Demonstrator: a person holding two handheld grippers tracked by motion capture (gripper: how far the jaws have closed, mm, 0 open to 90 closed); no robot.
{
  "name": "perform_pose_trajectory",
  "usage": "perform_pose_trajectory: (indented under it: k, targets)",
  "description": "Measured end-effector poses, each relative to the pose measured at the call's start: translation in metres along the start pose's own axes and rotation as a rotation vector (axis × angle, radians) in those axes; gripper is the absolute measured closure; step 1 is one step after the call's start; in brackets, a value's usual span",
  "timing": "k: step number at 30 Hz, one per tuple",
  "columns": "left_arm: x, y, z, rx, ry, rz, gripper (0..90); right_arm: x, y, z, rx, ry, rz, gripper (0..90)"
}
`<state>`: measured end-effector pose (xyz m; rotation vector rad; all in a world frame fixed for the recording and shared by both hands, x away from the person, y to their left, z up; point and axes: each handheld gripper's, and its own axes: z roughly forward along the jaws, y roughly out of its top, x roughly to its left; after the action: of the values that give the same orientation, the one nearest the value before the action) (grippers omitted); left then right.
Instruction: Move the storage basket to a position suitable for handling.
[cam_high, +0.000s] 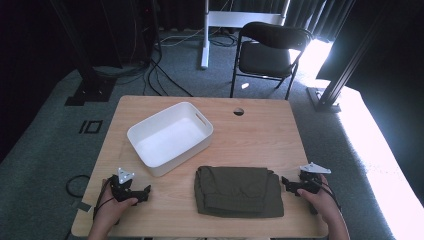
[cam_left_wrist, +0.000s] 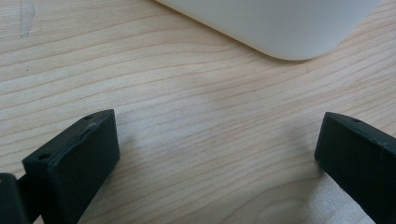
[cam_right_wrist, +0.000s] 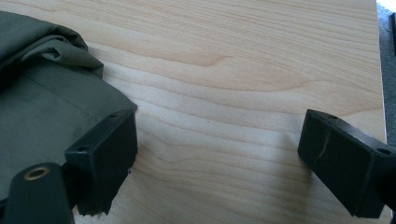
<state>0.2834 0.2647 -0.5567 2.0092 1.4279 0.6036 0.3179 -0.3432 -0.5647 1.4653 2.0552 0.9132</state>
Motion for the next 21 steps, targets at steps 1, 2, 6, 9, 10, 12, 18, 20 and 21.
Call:
perform_pose_trajectory:
  k: [1,2,6,9,10,12,18,20,21]
  targets:
    - [0.0,0.0,0.0,0.0,0.0,0.0,1.1,0.0,0.0,0.0,0.0,0.0,0.0,11.6]
    - [0.0,0.0,0.0,0.0,0.0,0.0,1.1,0.0,0.0,0.0,0.0,0.001,-0.001,11.5]
    - [0.0,0.0,0.0,0.0,-0.002,0.002,1.1,0.0,0.0,0.0,-0.001,0.014,-0.012,11.5]
    - [0.001,-0.001,-0.001,0.001,-0.013,0.016,1.1,0.0,0.0,0.0,-0.004,0.017,-0.008,11.6]
    - [0.001,-0.001,-0.001,0.001,-0.019,0.022,1.1,0.0,0.0,-0.001,-0.007,0.021,0.005,11.6]
    - [0.001,-0.002,-0.002,-0.005,-0.042,0.029,1.2,-0.001,0.001,0.0,-0.012,0.031,0.017,11.6]
    - [0.003,-0.002,-0.003,-0.012,-0.052,0.012,1.2,-0.001,0.01,0.001,-0.04,0.031,0.013,11.6]
    - [0.003,-0.002,-0.003,-0.01,-0.051,0.014,1.2,-0.002,0.012,0.002,-0.045,0.036,0.016,11.6]
    - [0.004,-0.002,-0.003,-0.011,-0.049,0.012,1.2,-0.001,0.014,0.003,-0.048,0.039,0.017,11.6]
